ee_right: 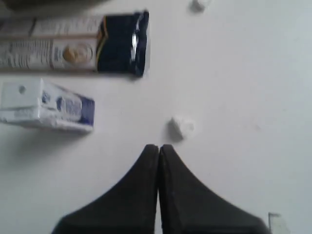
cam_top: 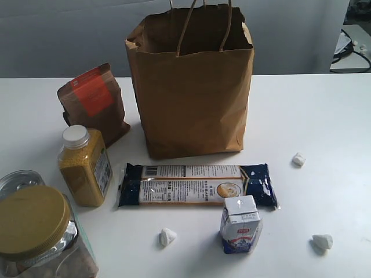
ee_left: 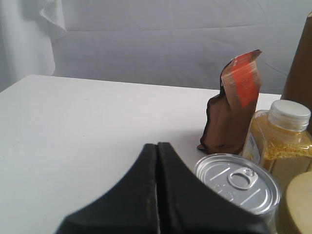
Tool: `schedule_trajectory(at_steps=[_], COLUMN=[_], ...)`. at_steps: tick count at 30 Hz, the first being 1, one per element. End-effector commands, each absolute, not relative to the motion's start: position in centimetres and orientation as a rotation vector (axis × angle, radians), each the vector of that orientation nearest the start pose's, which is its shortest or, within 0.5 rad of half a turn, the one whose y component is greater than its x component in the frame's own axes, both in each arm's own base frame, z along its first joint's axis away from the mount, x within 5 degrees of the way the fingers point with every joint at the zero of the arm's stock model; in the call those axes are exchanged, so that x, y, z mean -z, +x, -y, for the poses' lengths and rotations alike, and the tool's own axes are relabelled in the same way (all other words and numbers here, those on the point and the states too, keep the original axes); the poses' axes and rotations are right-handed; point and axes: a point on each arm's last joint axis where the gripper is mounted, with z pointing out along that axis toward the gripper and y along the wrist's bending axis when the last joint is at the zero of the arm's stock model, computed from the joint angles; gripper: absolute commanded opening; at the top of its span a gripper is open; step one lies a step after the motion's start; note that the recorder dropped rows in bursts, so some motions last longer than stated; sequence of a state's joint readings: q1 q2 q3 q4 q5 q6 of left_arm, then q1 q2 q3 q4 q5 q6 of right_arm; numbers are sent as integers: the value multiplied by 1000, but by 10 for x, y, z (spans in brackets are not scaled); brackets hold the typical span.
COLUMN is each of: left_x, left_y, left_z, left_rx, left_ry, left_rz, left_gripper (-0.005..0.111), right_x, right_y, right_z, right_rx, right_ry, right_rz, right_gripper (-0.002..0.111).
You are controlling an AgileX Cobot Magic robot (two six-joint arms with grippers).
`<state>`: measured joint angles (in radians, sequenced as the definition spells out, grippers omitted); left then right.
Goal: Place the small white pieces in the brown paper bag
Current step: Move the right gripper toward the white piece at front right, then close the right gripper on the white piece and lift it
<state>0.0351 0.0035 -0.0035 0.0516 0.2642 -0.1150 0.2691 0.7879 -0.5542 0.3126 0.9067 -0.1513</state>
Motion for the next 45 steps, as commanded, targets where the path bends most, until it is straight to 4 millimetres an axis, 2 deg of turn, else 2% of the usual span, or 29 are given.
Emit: schedule_trajectory(at_steps=[1,2,4,7,9,10,17,24,37,41,45], left_x=[-189,-189,-189,-189,-189,-189,-189,-189,-189,-189,-189], left_y=[55,55,55,55,55,55,55,55,55,55,55], left_z=[-3,-3,-3,-3,-3,-3,-3,-3,-3,-3,-3], left_rx=[26,26,26,26,26,26,26,26,26,26,26], left_ry=[-102,-102,-102,-102,-102,-102,-102,-102,-102,-102,-102], left_rz=[-1742,-1742,-1742,-1742,-1742,-1742,-1742,-1742,-1742,-1742,-1742], left_gripper=[0,0,0,0,0,0,0,0,0,0,0], right_x=[-229,-218,-202,-181,-170,-167,-143,-134,-122,-123,-124], right_y=[139,147,159,175,183,186,201,206,207,206,205], right_z=[-64,-66,-70,-76,-77,-78,-81,-82,-83,-84,-85], right_rx=[-432,-433,-443,-474,-451,-448,-430,-433,-436,-442,-472], right_ry=[-479,-506,-505,-436,-405,-391,-295,-264,-272,-283,-281], right_rz=[-2905,-2963,-3016,-3057,-3056,-3056,-3063,-3090,-3163,-3175,-3179], right_gripper=[0,0,10,40,50,51,51,49,14,0,0])
